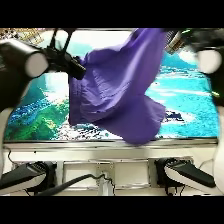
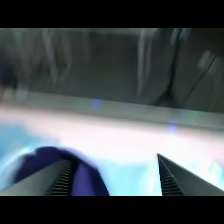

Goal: Fold the clothes and pants, and hang the long-sleeved shirts on hangers.

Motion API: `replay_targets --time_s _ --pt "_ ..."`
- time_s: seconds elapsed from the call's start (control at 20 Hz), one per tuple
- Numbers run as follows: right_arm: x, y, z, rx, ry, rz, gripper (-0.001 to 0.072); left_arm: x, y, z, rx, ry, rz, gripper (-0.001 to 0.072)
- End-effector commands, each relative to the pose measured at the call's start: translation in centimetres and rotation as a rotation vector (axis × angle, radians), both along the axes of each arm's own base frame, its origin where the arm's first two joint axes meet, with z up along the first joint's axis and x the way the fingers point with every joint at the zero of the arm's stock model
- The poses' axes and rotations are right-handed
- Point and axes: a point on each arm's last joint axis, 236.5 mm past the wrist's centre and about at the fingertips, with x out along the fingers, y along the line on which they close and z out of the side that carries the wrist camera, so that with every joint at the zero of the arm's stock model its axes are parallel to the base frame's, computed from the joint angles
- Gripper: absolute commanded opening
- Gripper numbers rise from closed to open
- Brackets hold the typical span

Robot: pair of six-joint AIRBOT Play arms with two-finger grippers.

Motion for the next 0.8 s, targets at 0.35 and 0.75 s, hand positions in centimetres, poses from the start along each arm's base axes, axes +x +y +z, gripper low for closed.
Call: replay_targets --time_s 0.35,0.75 --pt "-6.0 2.1 -21.9 -0.108 0.752 0.097 0.0388 2.3 14.6 -7.4 -0.061 0.199 0.538 0.0462" --pt "-18.1 1.4 -29.6 -0.034 0.929 0.129 0.0344 -11.3 14.4 -13.0 -0.068 0.378 0.541 0.0462"
